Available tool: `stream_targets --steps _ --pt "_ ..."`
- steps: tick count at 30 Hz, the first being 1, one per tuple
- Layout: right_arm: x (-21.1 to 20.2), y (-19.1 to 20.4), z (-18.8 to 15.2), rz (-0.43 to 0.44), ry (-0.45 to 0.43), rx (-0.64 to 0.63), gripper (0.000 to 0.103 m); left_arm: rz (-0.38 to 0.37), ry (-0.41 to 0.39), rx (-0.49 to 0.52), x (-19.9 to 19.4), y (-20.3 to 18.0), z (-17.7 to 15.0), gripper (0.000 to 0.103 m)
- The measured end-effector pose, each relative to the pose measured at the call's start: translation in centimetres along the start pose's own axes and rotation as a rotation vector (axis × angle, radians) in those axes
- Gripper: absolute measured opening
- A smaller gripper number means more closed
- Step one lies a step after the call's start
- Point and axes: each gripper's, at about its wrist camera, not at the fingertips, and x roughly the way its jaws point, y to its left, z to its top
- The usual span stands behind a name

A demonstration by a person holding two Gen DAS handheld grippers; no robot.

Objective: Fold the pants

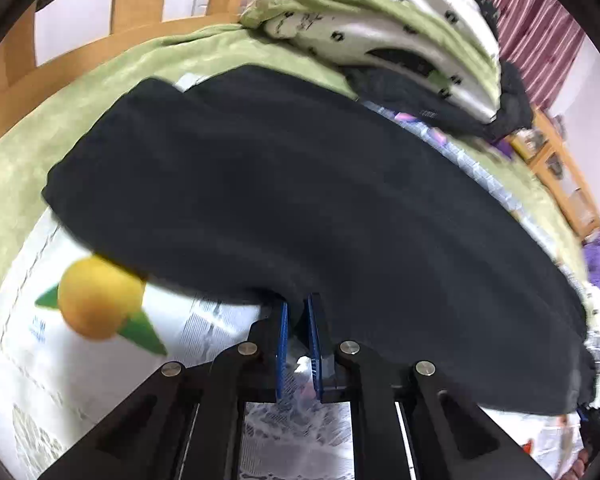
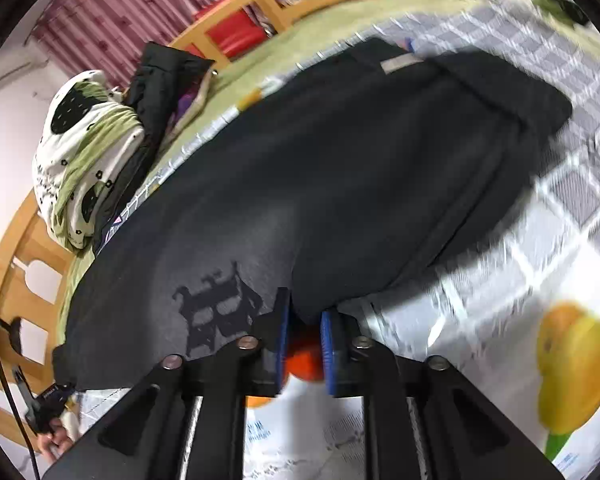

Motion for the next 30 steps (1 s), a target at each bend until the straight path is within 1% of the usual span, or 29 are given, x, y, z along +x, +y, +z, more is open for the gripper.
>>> stream_targets --steps 3,5,8,12,14,16,18,20,21,23,24,25,26,27,28,29,30 --pt "-1.8 2.2 1.8 0.027 -0.060 -0.090 0.010 -0.049 -0.026 0.024 -1.1 -0.4 1.9 0.009" --pt "-2.8 3.9 3.6 0.053 -0.089 -0.145 0.010 -0.068 -0.062 0.046 -1.8 -1.2 3.7 0.009" --pt "-3.1 6.3 6.7 0.071 -0.134 -0.205 0.009 -0.057 -0.128 0.114 -2.2 -3.6 6.7 0.009" --pt "-1.7 8.4 11.1 0.070 -0.182 -0.245 0.009 -0.041 -0.221 0.183 -1.3 -7.3 10.8 0.008" --pt "0.2 9.1 13.6 0.068 -0.181 -0.241 0.008 -0.014 -0.260 0.194 0.2 -9.1 13.0 0.008" --pt "2.2 9.2 15.5 0.061 -0.171 -0.220 0.008 -0.002 -0.256 0.182 2.1 -10.3 14.8 0.008" --pt "5.2 9.7 17.5 0.038 -0.143 -0.203 0.008 0.002 -0.248 0.166 4.3 -11.3 16.4 0.008" --pt "7.9 9.8 18.9 0.009 -0.119 -0.208 0.008 0.025 -0.232 0.176 6.3 -12.1 17.2 0.008" --pt "9.6 10.1 19.5 -0.018 -0.101 -0.216 0.009 0.052 -0.223 0.180 7.8 -12.6 17.5 0.008" --pt "12.6 9.8 20.2 -0.059 -0.044 -0.209 0.012 0.093 -0.204 0.180 9.6 -12.8 17.6 0.009" --pt "13.8 9.6 20.5 -0.067 -0.026 -0.196 0.018 0.107 -0.199 0.173 10.0 -12.6 17.2 0.012" --pt "14.6 9.3 20.7 -0.075 -0.011 -0.183 0.021 0.115 -0.193 0.167 10.0 -12.5 17.1 0.021" --pt "14.8 9.0 20.6 -0.077 -0.004 -0.179 0.030 0.121 -0.195 0.164 10.0 -12.4 17.0 0.027" --pt "14.9 8.8 20.4 -0.070 0.009 -0.177 0.044 0.130 -0.200 0.166 9.6 -12.2 16.7 0.042" --pt "14.7 8.6 20.2 -0.065 0.018 -0.177 0.049 0.137 -0.201 0.169 9.3 -12.2 16.5 0.059" --pt "14.0 8.6 19.7 -0.061 0.010 -0.184 0.050 0.140 -0.207 0.176 8.7 -12.2 16.2 0.062" --pt "13.1 8.6 19.0 -0.067 -0.005 -0.201 0.050 0.140 -0.217 0.187 7.7 -12.0 15.6 0.062"
